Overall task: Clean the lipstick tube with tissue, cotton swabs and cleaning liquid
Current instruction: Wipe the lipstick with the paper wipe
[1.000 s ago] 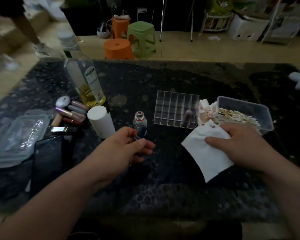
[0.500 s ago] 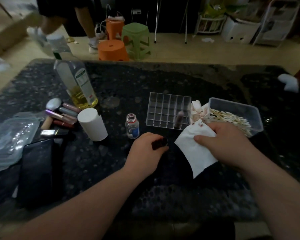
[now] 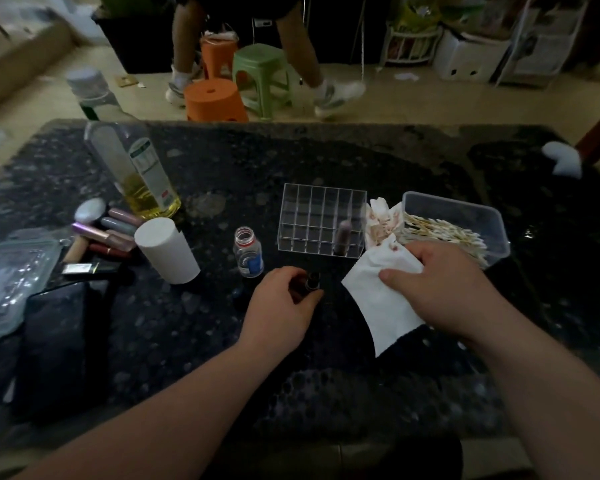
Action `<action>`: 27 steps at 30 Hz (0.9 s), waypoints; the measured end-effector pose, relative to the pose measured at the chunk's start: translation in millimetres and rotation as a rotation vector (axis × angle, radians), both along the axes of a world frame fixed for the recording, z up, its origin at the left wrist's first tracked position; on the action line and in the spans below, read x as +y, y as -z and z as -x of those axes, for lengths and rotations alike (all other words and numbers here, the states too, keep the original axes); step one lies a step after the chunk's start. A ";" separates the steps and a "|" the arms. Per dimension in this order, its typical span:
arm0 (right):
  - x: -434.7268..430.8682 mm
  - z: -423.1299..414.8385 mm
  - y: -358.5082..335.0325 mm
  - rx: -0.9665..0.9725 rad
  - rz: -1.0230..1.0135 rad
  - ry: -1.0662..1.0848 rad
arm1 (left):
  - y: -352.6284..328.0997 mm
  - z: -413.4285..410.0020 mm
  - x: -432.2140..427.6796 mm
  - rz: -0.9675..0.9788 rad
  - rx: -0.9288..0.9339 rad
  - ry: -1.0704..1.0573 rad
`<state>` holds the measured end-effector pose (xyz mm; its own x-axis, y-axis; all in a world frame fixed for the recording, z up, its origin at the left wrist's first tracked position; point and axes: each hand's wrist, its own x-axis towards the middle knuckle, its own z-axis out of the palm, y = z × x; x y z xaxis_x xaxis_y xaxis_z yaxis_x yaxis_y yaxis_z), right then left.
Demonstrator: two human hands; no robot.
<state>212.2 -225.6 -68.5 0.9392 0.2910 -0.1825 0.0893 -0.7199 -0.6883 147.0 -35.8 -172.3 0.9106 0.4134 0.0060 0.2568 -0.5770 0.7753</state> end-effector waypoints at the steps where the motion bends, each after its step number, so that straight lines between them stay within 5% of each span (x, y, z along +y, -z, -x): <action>1: 0.4 0.5 -0.1 0.000 0.000 0.001 | 0.5 0.3 0.9 0.003 0.006 0.002; 10: 5.7 4.0 -1.4 0.010 0.002 0.014 | -14.7 11.6 6.8 0.037 0.097 0.028; 15: 6.8 3.8 -2.8 0.015 0.016 0.014 | -53.9 31.6 27.7 -0.293 -0.007 0.031; 20: 8.2 5.7 -3.7 -0.033 0.059 -0.019 | -53.3 32.5 68.3 -0.400 0.324 -0.021; 27: 6.2 9.6 -5.4 -0.079 0.038 -0.026 | -43.5 28.1 73.9 -0.380 0.411 0.063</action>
<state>202.6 -219.4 -63.1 0.9433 0.3098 -0.1193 0.1615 -0.7422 -0.6505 118.9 38.1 -128.8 0.8922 0.3964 -0.2165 0.4501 -0.8203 0.3529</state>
